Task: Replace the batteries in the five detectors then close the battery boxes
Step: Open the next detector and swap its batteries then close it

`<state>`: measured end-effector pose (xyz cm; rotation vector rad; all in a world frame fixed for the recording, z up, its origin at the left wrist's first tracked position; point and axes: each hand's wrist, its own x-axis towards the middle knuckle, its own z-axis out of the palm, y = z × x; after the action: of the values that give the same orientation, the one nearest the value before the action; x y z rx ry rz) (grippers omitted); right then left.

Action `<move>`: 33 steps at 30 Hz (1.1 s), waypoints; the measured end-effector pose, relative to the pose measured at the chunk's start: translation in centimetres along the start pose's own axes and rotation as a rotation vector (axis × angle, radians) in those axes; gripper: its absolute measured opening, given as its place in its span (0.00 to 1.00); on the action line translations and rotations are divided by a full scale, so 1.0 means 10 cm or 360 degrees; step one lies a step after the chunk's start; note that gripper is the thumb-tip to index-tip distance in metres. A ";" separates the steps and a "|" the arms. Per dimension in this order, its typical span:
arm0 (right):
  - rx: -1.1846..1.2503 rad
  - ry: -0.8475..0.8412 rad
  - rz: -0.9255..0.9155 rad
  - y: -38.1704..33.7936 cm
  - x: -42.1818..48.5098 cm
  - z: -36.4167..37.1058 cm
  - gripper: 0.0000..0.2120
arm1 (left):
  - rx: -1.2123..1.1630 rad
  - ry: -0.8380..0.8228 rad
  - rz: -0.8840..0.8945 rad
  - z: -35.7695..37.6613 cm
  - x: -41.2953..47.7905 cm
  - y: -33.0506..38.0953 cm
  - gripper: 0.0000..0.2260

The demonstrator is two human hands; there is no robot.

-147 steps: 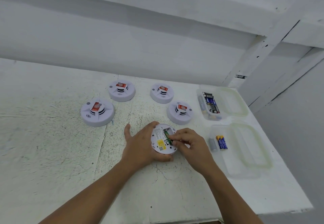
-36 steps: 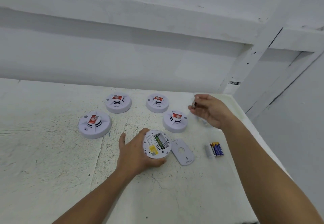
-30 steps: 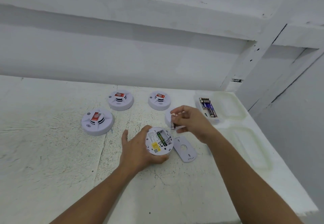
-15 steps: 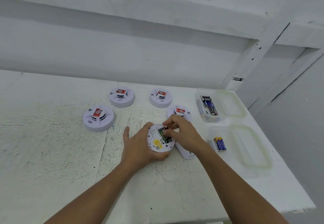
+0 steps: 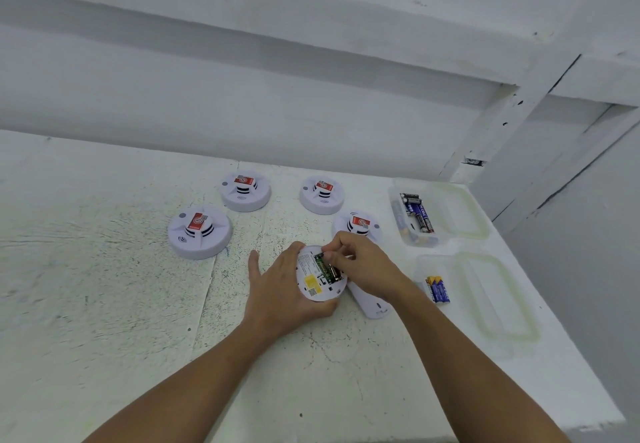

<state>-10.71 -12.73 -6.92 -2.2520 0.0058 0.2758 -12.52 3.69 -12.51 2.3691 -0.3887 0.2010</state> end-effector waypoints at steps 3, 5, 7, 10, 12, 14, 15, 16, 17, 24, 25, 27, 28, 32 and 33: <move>0.0050 -0.0021 0.0023 -0.02 -0.01 0.01 0.03 | -0.0007 0.0057 0.0050 -0.01 0.01 0.00 0.38; 0.0192 -0.0019 0.0018 -0.06 -0.03 0.01 0.01 | -0.0062 0.0140 0.0093 -0.03 0.00 0.02 0.37; 0.0401 -0.0041 0.0030 -0.12 -0.04 -0.02 0.08 | -0.0079 0.0217 0.0134 -0.05 0.00 0.01 0.38; 0.0508 -0.0076 0.0065 -0.17 -0.05 -0.05 0.16 | -0.0030 0.0292 0.0175 -0.04 -0.01 -0.01 0.40; 0.0443 -0.0091 0.0071 -0.19 -0.05 -0.04 0.14 | -0.0049 0.0321 0.0197 -0.05 -0.02 0.00 0.40; 0.0385 -0.0108 0.0073 -0.20 -0.05 -0.03 0.13 | -0.0056 0.0357 0.0230 -0.06 -0.03 0.02 0.40; 0.0368 -0.0115 0.0072 -0.21 -0.06 -0.04 0.12 | -0.0050 0.0374 0.0244 -0.06 -0.03 0.03 0.39; 0.0354 -0.0123 0.0066 -0.22 -0.07 -0.04 0.12 | -0.0037 0.0389 0.0258 -0.07 -0.03 0.03 0.39; 0.0338 -0.0129 0.0063 -0.23 -0.08 -0.05 0.11 | -0.0024 0.0401 0.0269 -0.06 -0.04 0.03 0.39; 0.0162 -0.0078 0.0054 -0.26 -0.15 0.00 0.10 | -0.0064 0.0364 0.0254 -0.05 -0.07 0.01 0.40; 0.0140 -0.0067 0.0052 -0.26 -0.15 0.02 0.10 | -0.0083 0.0358 0.0250 -0.05 -0.07 0.00 0.40; 0.0089 -0.0034 0.0058 -0.25 -0.15 0.05 0.09 | -0.0105 0.0356 0.0254 -0.06 -0.07 0.02 0.39; 0.0065 -0.0007 0.0065 -0.24 -0.14 0.07 0.09 | -0.0104 0.0357 0.0263 -0.07 -0.07 0.03 0.38; 0.0078 0.0028 0.0113 -0.22 -0.13 0.09 0.09 | -0.0133 0.0316 0.0252 -0.08 -0.08 0.06 0.37; 0.0094 0.0020 0.0123 -0.22 -0.13 0.09 0.09 | -0.0124 0.0292 0.0229 -0.07 -0.08 0.04 0.37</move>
<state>-11.95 -10.76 -5.50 -2.1980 0.1064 0.2993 -13.40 4.05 -11.88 2.2252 -0.4700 0.4581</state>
